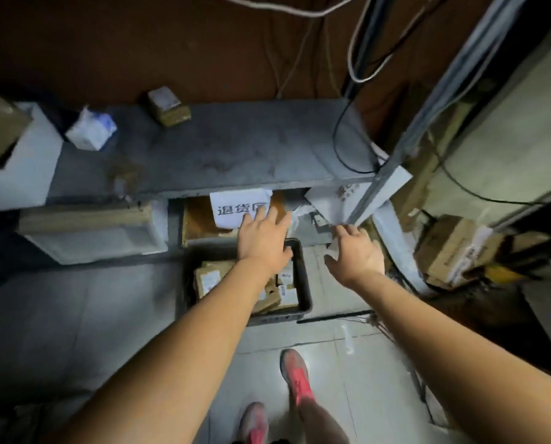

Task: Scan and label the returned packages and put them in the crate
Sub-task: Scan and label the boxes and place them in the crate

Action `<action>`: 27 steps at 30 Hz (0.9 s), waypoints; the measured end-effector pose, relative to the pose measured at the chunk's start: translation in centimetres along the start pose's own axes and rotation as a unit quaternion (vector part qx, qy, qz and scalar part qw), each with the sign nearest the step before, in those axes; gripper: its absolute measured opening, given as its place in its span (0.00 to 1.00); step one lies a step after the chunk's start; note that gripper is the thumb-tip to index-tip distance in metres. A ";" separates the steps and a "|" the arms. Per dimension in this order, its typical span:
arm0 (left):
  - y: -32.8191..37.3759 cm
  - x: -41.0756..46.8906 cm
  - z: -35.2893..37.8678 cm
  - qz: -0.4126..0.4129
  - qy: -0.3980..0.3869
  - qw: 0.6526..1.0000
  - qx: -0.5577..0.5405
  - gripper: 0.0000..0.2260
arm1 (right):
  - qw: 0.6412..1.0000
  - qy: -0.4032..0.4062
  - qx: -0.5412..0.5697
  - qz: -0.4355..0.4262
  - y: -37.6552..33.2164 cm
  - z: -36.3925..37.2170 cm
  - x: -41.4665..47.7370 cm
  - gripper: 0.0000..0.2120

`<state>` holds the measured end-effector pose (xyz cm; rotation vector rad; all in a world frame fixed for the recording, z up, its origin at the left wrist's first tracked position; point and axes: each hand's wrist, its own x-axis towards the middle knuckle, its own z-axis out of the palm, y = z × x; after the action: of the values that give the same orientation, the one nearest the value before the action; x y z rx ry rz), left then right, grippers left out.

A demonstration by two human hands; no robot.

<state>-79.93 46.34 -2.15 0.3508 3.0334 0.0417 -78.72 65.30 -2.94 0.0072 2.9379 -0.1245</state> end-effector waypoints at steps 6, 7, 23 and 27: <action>10.6 -2.6 -6.4 0.118 0.011 0.993 0.027 0.32 | 0.992 0.038 0.019 0.115 8.7 -6.1 -10.7 0.29; 12.6 -3.2 -7.2 0.136 0.011 0.990 0.032 0.32 | 0.990 0.047 0.021 0.131 10.4 -6.9 -12.6 0.29; 52.5 -15.9 -10.9 0.370 0.027 0.926 0.071 0.32 | 0.915 0.113 0.140 0.361 41.9 -9.4 -43.1 0.30; 58.8 -16.0 -11.1 0.379 0.014 0.922 0.081 0.30 | 0.897 0.114 0.178 0.389 47.6 -8.9 -45.4 0.31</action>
<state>-52.07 99.75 12.45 1.5127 2.7224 -0.1543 -35.42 113.62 10.88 1.2997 2.8227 -0.5522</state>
